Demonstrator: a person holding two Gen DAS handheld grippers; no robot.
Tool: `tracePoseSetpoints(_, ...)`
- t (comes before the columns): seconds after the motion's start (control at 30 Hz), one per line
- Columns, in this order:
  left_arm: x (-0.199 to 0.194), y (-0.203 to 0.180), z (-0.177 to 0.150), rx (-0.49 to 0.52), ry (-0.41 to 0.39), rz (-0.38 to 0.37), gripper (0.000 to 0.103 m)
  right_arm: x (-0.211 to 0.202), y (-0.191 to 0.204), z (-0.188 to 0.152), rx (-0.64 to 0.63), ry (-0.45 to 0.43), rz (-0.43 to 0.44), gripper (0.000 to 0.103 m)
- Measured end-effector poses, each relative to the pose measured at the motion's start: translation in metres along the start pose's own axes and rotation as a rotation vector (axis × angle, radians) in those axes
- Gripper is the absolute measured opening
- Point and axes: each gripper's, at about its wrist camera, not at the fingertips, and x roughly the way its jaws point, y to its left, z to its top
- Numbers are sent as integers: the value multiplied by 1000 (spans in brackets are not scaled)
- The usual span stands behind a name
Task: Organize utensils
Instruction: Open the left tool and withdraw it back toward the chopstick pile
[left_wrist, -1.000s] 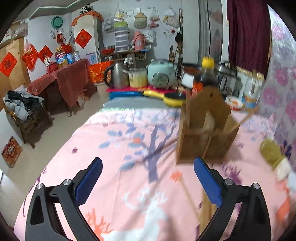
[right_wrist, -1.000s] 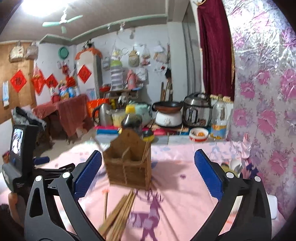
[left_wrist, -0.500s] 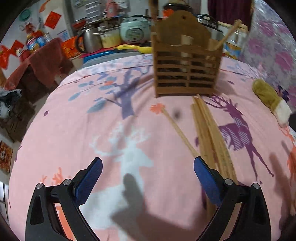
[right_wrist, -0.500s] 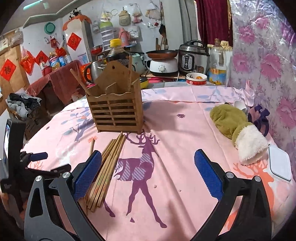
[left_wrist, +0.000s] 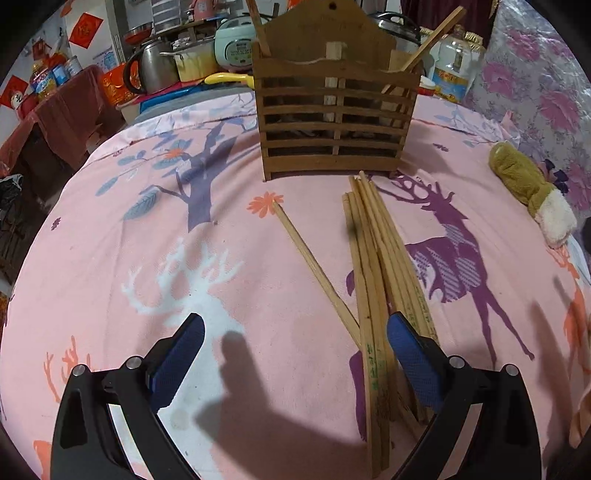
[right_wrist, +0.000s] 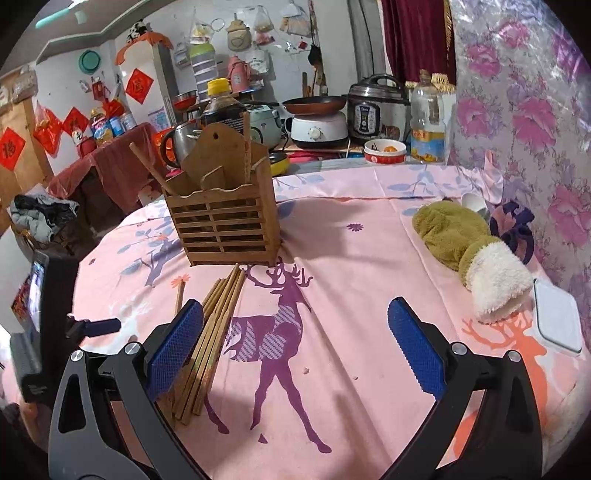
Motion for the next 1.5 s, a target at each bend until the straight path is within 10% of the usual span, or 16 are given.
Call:
tracePoseSetpoints(0.3, 13, 24, 12, -122, 33, -4, 97, 6, 1, -2, 11, 19, 5, 97)
tracePoseSetpoints(0.8, 27, 10, 12, -36, 64, 79, 98, 9, 8, -5, -33, 23, -14, 97)
tracePoseSetpoints(1.17, 31, 108, 29, -183, 50, 286, 93, 11, 13, -9, -59, 35, -18, 97)
tracePoseSetpoints(1.3, 27, 111, 23, -226, 89, 122, 90, 10, 16, -10, -71, 30, -16, 97)
tracePoseSetpoints(1.5, 16, 60, 3, -89, 51, 149, 78, 9, 15, -10, -73, 26, -25, 97)
